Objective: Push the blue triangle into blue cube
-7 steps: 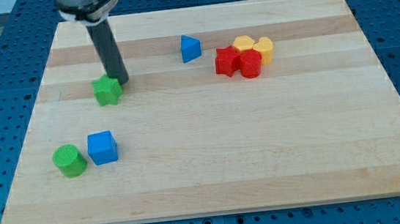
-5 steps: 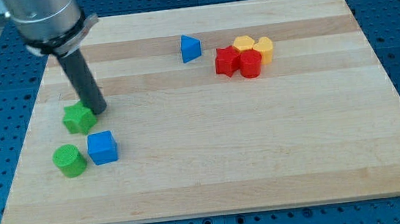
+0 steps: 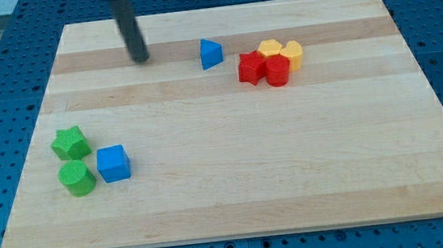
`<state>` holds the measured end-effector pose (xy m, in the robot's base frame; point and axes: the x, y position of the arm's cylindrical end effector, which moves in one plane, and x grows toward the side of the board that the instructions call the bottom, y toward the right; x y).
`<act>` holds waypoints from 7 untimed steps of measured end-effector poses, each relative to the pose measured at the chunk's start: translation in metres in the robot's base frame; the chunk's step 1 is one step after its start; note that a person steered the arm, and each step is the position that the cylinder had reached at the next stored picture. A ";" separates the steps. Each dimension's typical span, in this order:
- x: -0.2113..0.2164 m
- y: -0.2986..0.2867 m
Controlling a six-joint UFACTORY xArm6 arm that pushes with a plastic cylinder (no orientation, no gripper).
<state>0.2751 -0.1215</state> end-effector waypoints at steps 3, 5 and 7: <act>-0.022 0.174; 0.013 0.144; 0.040 0.102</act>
<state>0.3155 -0.0196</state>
